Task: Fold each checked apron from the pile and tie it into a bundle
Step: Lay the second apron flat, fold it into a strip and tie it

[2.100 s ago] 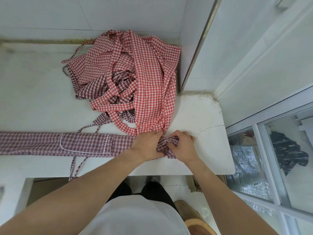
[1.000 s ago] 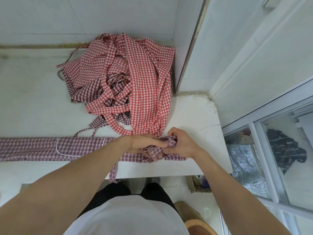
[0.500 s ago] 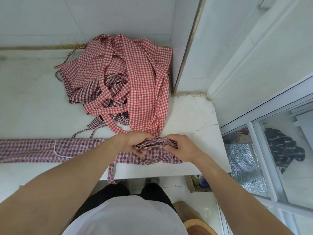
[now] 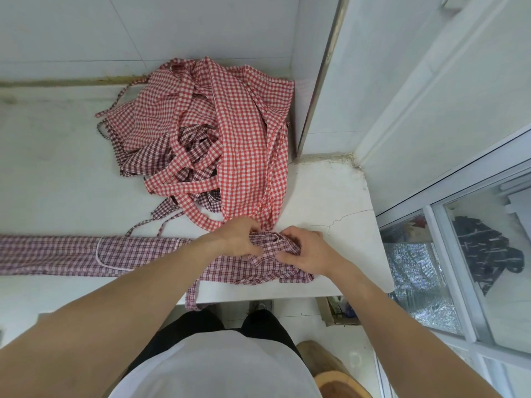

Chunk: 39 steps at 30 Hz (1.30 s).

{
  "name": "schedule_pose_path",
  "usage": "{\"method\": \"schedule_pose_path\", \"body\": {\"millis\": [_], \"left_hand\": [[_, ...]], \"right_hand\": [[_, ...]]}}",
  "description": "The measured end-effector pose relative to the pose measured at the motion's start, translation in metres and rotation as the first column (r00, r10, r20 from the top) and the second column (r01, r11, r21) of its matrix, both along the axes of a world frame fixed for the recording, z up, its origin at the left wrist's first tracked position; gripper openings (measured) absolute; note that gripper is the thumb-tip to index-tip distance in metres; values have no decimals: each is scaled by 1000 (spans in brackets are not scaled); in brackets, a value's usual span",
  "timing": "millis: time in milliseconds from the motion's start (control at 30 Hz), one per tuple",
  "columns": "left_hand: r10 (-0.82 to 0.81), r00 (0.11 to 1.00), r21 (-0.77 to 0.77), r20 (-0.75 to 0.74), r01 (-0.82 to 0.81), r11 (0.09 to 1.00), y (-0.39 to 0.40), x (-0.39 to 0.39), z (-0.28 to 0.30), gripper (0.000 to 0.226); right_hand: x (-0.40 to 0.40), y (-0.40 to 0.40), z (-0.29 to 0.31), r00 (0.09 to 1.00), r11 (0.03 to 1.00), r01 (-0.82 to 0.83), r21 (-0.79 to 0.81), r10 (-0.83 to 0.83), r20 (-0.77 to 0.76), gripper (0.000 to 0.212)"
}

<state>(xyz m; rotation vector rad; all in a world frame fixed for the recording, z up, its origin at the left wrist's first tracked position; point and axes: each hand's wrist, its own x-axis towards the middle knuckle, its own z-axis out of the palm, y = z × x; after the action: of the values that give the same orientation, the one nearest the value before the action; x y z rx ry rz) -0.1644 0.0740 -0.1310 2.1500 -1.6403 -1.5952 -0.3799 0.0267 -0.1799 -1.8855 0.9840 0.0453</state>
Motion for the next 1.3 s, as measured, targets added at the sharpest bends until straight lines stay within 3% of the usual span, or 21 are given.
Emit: {"method": "schedule_pose_path", "body": {"millis": [100,200,300,433,533,600,700,767,933,1067,1133,1200,1300], "left_hand": [[39,996,157,-86,-25,987,-2,5,-3,47],[55,992,287,-115,-19,958,-1,10,-4,45],[-87,996,281,19,79,956,2,6,-8,50],[-319,854,50,412,328,943,6,-13,-10,35],[-306,760,-101,574,436,894,10,-22,-14,36],[-259,782,-271,567,475,837,18,-24,-22,48],[-266,835,-548,482,524,652,32,-34,-35,38],[-281,872,-562,402,477,676,38,-37,-43,38],[-208,956,-613,208,293,734,46,-27,-62,35],[-209,978,-578,24,184,795,47,-12,-57,45],[-221,973,-592,69,218,776,48,-4,-55,48],[-236,937,-661,257,349,664,55,2,-53,43],[-200,899,-704,390,431,565,68,4,-59,33]], "right_hand": [[-10,5,3,1000,987,-24,-158,23,-13,60],[-21,16,-4,996,972,37,-234,-18,85,54],[-26,31,-17,973,943,138,-303,-73,217,44],[-21,50,-28,985,822,160,-546,-94,148,39],[-14,56,-30,978,783,210,-586,-161,136,37],[-12,57,-34,973,767,231,-598,-184,140,38],[-15,62,-39,965,750,260,-608,-188,180,45],[-18,65,-41,966,742,258,-618,-190,176,48],[-19,67,-40,944,756,330,-565,-257,208,39],[-10,64,-21,877,814,479,-328,-422,231,22],[-5,64,-10,841,816,541,-203,-520,153,45],[1,64,1,789,781,615,-109,-608,91,74],[6,60,6,785,785,610,-109,-617,-51,79]]}}
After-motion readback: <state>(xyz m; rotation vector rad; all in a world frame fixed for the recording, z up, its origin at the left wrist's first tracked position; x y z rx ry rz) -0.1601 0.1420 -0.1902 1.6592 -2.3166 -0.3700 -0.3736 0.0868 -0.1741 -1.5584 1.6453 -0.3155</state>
